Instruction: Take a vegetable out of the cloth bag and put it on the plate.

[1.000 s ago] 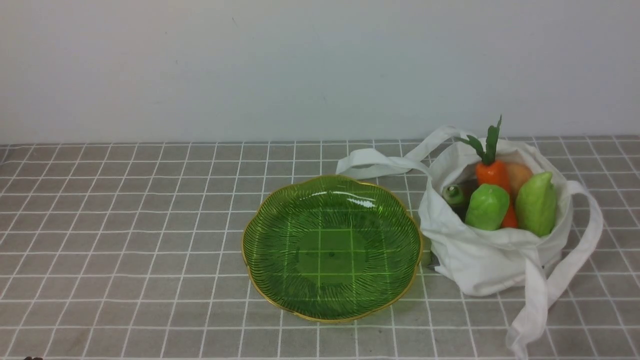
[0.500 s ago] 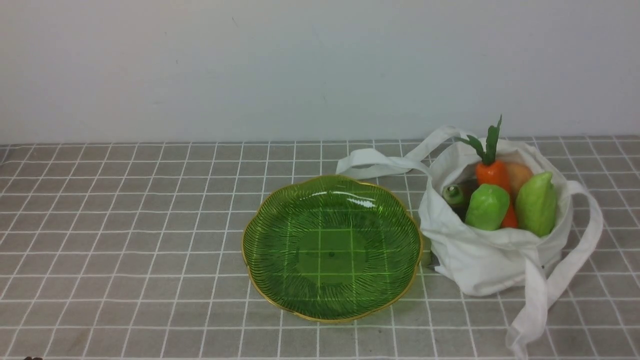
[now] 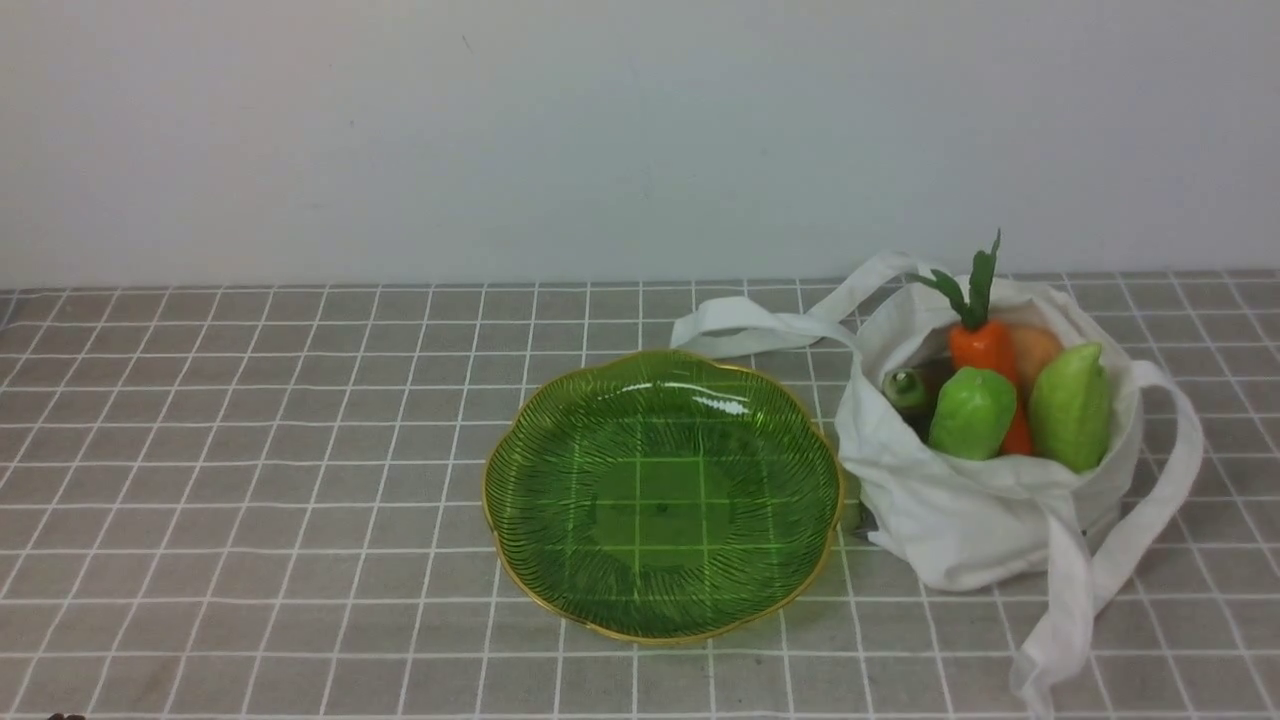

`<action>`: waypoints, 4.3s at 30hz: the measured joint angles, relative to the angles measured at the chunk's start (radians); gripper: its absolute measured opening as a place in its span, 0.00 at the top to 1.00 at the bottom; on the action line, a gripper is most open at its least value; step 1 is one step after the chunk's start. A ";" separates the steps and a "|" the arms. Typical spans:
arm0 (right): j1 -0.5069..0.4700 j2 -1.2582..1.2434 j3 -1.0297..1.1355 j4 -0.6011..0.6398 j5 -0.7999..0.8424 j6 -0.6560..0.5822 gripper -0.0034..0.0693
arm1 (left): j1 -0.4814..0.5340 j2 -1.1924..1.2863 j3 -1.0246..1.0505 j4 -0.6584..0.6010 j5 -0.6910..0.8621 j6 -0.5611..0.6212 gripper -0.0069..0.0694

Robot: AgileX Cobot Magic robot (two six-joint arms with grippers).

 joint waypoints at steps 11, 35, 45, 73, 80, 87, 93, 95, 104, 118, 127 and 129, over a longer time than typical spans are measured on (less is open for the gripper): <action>0.001 0.618 -0.157 -0.218 0.201 -0.035 0.95 | 0.000 0.000 0.000 0.000 0.000 0.000 0.92; 0.148 1.390 -0.518 -0.159 -0.103 -0.237 0.06 | 0.000 0.000 0.000 0.000 0.000 0.000 0.92; 0.148 1.444 -0.518 -0.171 -0.181 -0.249 0.20 | 0.000 0.000 0.000 0.000 0.000 0.000 0.92; 0.162 1.263 -0.879 -0.011 0.196 -0.256 0.44 | 0.000 0.000 0.000 0.000 0.000 0.000 0.92; 0.326 1.360 -0.887 0.196 0.167 -0.336 0.44 | 0.000 0.000 0.000 0.000 0.000 0.000 0.92; 0.453 1.564 -0.887 0.201 -0.015 -0.354 0.44 | 0.000 0.000 0.000 0.000 0.000 0.000 0.92; 0.454 1.680 -0.887 0.200 -0.118 -0.354 0.41 | 0.000 0.000 0.000 0.000 0.000 0.000 0.92; 0.454 1.702 -0.887 0.197 -0.122 -0.354 0.34 | 0.000 0.000 0.000 0.000 0.000 0.000 0.92; 0.427 1.684 -0.989 -0.010 0.044 -0.370 0.05 | 0.000 0.000 0.000 0.000 0.000 0.000 0.92; 0.376 1.417 -1.490 -0.345 0.566 -0.268 0.65 | 0.000 0.000 0.000 0.000 0.000 0.000 0.92; 0.376 0.952 -1.243 -0.364 0.583 -0.166 0.97 | 0.000 0.000 0.000 0.000 0.000 0.000 0.92; 0.376 0.870 -1.166 -0.360 0.583 -0.157 0.97 | 0.000 0.000 0.000 0.000 0.000 0.000 0.92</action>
